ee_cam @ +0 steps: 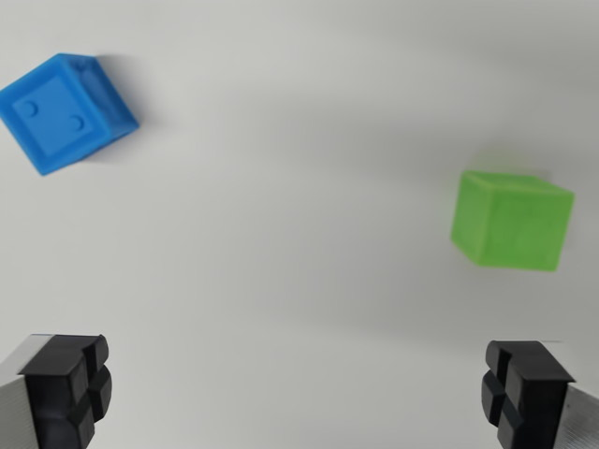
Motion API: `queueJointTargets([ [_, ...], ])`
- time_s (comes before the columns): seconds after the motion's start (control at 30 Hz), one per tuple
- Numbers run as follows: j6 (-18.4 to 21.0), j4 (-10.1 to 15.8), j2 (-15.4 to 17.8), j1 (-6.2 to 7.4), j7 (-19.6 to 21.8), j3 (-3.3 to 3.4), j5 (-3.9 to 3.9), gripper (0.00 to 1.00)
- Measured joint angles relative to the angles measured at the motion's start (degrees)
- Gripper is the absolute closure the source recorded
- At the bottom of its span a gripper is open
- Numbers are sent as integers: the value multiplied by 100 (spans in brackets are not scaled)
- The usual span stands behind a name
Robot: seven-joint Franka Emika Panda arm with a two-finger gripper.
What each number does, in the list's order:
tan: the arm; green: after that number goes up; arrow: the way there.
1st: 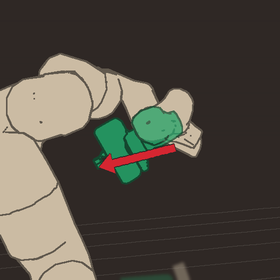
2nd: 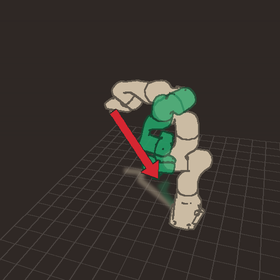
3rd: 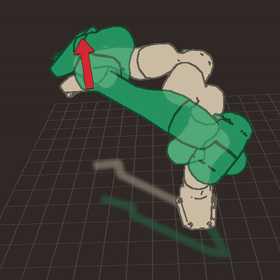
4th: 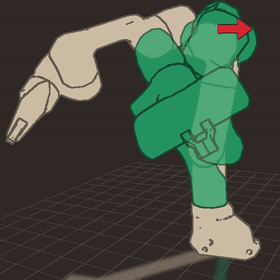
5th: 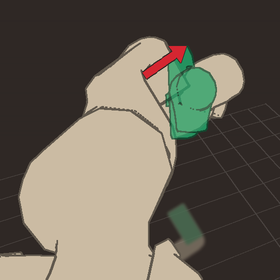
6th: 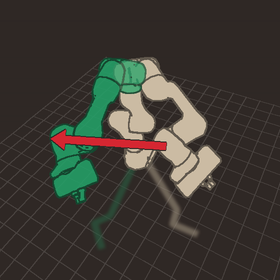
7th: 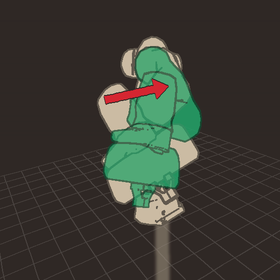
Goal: Stack cube
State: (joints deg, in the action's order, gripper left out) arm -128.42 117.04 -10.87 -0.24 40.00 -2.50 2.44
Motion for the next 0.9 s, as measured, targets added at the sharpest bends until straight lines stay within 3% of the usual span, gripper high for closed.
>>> queueJointTargets([
  [0.43,-332,11,-349,191,-282,-158,4,0],
  [0.9,-697,-91,-849,444,-614,-317,81,0],
])
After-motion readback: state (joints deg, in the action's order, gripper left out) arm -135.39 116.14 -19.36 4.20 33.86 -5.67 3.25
